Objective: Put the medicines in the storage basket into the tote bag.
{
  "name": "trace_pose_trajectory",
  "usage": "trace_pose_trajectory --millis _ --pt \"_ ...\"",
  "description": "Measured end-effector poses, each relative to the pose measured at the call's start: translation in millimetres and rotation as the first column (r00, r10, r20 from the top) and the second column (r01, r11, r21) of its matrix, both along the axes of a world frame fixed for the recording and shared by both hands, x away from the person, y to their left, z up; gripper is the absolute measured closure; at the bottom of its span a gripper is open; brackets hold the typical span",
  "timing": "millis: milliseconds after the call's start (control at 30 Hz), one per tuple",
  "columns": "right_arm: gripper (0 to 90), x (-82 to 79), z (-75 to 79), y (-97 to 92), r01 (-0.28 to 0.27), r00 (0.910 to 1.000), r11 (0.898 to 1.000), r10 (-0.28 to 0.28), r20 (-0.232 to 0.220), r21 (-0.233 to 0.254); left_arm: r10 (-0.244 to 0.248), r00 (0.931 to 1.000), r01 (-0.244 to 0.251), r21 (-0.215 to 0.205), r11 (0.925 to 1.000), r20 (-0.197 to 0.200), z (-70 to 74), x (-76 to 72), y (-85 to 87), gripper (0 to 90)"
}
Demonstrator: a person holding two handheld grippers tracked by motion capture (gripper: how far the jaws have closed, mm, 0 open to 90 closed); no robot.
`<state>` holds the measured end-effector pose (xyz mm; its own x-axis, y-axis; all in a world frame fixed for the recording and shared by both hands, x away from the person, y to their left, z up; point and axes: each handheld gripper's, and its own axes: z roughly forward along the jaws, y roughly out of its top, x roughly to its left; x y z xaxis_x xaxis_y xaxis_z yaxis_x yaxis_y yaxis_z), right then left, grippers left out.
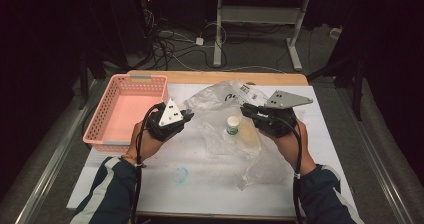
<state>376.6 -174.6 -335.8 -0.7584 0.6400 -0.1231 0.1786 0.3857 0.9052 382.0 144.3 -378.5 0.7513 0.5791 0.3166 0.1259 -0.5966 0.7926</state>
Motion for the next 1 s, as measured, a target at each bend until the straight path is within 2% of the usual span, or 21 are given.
trace_pose_trajectory --millis 1000 --pt "78.6 -2.4 1.6 0.2 -0.005 0.9999 1.0 0.005 0.012 -0.008 -0.005 1.0 0.005 0.008 1.0 -0.004 -1.5 -1.8 0.5 83.9"
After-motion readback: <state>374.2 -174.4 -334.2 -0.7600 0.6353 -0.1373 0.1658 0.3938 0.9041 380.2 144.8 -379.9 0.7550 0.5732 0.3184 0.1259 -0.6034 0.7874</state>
